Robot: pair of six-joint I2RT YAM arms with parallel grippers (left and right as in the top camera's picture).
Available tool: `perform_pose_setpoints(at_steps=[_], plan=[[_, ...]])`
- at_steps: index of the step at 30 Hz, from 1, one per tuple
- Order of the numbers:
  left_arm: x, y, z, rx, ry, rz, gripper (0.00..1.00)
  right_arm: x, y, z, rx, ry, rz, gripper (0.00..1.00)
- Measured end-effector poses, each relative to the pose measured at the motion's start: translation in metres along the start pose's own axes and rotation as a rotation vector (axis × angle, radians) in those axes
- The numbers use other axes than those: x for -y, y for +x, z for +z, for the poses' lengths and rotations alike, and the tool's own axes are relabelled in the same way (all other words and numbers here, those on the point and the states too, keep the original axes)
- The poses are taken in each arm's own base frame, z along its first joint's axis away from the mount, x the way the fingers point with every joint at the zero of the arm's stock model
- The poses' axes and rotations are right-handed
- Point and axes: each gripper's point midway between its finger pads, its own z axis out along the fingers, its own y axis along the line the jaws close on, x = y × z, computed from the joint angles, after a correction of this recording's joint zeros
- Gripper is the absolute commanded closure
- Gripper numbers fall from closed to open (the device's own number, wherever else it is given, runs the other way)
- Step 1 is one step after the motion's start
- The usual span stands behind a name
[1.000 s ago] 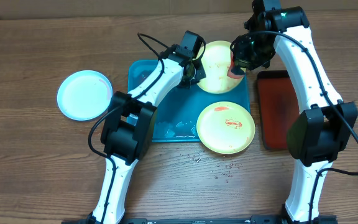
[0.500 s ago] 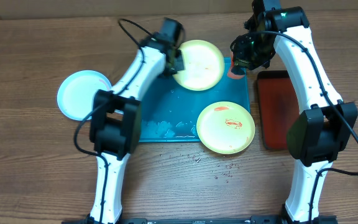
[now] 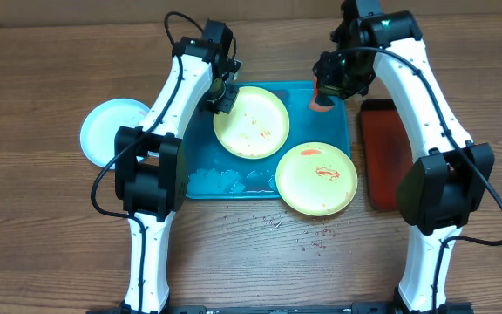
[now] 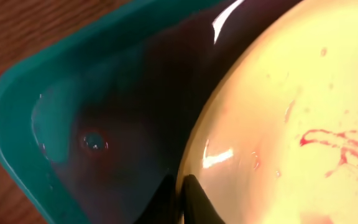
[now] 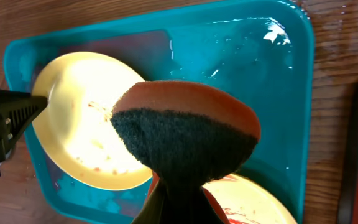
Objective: Clean dirty plates on tray and stack at the side
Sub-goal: 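Drag the yellow plate to the tray center with the left gripper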
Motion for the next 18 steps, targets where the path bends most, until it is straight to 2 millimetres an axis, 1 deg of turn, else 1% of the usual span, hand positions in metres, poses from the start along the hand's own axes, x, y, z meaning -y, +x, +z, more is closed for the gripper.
perform_pose_setpoints(at_steps=[2, 3, 5, 6, 10, 13, 14, 15, 17, 18], plan=[[-0.001, 0.000, 0.000, 0.000, -0.004, 0.048, 0.56, -0.003, 0.001, 0.001, -0.002, -0.001, -0.007, 0.96], [-0.001, 0.000, 0.000, -0.001, -0.007, 0.063, 0.50, -0.004, 0.002, 0.001, -0.002, -0.002, -0.008, 0.96], [-0.002, 0.002, 0.000, -0.009, -0.009, 0.076, 0.44, -0.006, 0.003, 0.002, -0.004, -0.002, -0.015, 0.96], [-0.001, 0.005, -0.001, -0.020, -0.007, 0.071, 0.42, -0.006, 0.003, 0.002, -0.004, -0.002, -0.018, 0.96], [0.009, 0.024, -0.010, -0.103, 0.061, -0.011, 0.42, -0.006, 0.003, 0.002, -0.004, -0.003, -0.025, 0.96], [0.024, 0.034, -0.018, -0.149, 0.148, -0.097, 0.48, -0.006, 0.003, 0.002, -0.003, -0.003, -0.029, 0.96], [0.030, 0.040, -0.020, -0.177, 0.187, -0.155, 0.50, -0.006, 0.003, 0.002, -0.003, -0.003, -0.029, 0.96], [0.035, 0.044, -0.022, -0.200, 0.210, -0.202, 0.55, -0.006, 0.003, 0.002, -0.003, -0.003, -0.029, 0.96], [0.041, 0.049, -0.023, -0.227, 0.234, -0.268, 0.59, -0.006, 0.003, 0.002, -0.003, -0.003, -0.032, 0.95], [0.044, 0.050, -0.021, -0.238, 0.244, -0.307, 0.59, -0.006, 0.003, 0.002, -0.003, -0.003, -0.033, 0.95]])
